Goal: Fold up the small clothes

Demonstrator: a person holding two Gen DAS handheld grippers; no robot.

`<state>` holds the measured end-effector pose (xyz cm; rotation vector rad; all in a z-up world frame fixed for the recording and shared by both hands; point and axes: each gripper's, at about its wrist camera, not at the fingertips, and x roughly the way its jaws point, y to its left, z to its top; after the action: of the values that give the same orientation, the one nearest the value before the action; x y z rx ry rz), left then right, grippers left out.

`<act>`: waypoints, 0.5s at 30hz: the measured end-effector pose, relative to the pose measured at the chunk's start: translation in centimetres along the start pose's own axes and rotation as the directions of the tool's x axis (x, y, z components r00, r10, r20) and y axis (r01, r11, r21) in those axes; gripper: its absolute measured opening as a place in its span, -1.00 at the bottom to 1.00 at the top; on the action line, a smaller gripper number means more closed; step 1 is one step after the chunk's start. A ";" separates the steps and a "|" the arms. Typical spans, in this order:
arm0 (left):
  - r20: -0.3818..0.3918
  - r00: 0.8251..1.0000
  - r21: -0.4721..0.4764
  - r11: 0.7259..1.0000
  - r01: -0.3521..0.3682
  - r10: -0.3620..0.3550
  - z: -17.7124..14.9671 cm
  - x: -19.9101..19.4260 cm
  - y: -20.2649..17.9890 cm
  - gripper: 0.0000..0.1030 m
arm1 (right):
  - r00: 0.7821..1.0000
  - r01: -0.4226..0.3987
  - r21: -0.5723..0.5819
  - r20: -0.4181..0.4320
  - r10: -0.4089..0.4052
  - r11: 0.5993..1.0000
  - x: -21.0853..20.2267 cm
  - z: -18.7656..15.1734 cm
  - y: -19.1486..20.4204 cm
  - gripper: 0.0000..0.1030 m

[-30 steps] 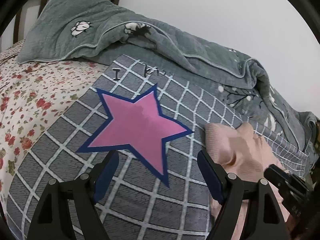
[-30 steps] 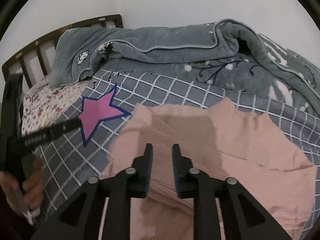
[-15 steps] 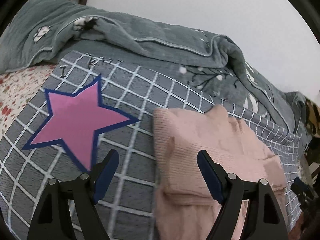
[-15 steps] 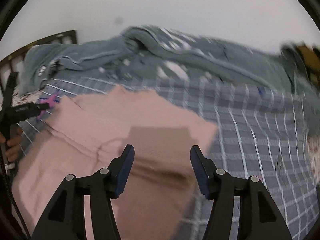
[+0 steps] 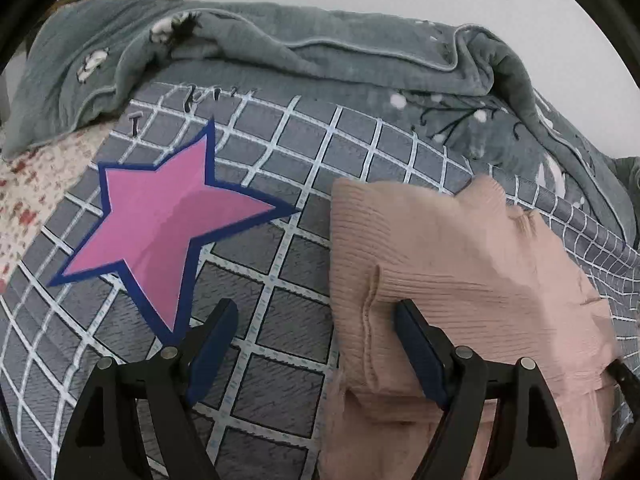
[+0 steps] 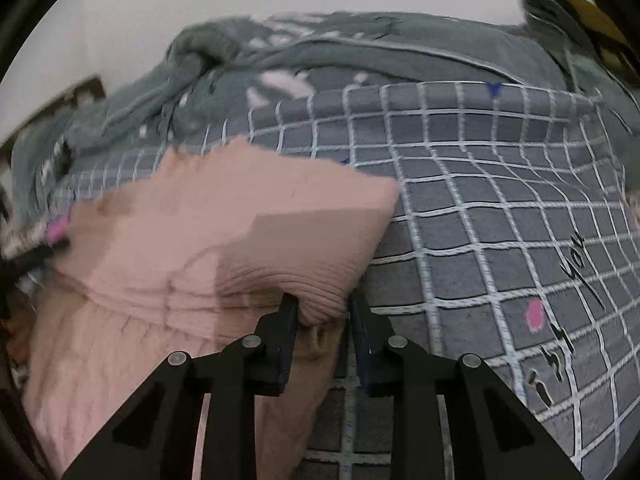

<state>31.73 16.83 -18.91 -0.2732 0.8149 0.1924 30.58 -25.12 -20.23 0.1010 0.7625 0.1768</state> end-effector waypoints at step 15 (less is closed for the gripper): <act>0.028 1.000 0.045 0.999 0.010 -0.012 -0.5 -0.4 -0.9 0.51 | 1.000 -0.029 -0.037 0.008 0.030 0.999 0.4 0.1 1.3 -0.07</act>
<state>31.38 15.77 -18.78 -0.2320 0.7888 0.1671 30.81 -23.73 -20.21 0.0780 0.7488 0.2184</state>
